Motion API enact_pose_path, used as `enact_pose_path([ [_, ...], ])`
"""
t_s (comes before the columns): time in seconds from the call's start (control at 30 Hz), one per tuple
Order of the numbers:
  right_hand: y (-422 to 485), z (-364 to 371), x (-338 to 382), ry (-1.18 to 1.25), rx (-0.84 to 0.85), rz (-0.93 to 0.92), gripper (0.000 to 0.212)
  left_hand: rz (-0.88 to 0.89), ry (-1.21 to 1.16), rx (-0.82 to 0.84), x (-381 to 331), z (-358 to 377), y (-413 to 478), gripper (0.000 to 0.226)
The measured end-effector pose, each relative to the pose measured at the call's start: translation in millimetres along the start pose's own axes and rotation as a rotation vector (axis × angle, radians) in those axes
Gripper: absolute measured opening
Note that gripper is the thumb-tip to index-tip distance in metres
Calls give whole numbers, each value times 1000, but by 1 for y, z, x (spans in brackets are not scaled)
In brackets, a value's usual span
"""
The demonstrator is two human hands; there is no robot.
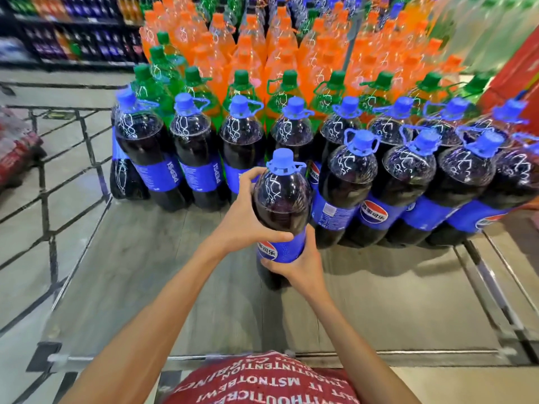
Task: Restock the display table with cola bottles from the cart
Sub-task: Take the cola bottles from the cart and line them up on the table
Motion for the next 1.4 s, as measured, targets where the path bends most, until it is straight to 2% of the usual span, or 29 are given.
enact_pose_path([
  [0.27, 19, 2, -9, 14, -68, 16, 77, 97, 59, 74, -9, 5, 15, 118],
  [0.37, 18, 7, -12, 12, -72, 22, 101, 105, 60, 93, -9, 3, 17, 119],
  [0.53, 13, 8, -14, 65, -120, -11, 93, 123, 70, 147, -6, -2, 13, 123],
  [0.83, -3, 24, -37, -30, -204, 36, 117, 95, 119, 169, 8, -14, 2, 121],
  [1.03, 3, 24, -44, -70, -254, 87, 117, 98, 166, 176, 12, -12, 13, 119],
  [1.2, 8, 11, -36, -139, -346, 107, 100, 103, 165, 173, 11, -3, 31, 118],
  [1.4, 13, 3, -32, -215, -437, 130, 96, 99, 171, 188, 13, 6, 46, 119],
])
Point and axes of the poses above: each hand's wrist, its own y-axis towards the middle knuckle, its own z-axis out of the palm, x = y × z, the point moved 8 cm from there along y, towards the middle knuckle, and after that the axes turned 2 degrees about -y, right-handed, at the moved point
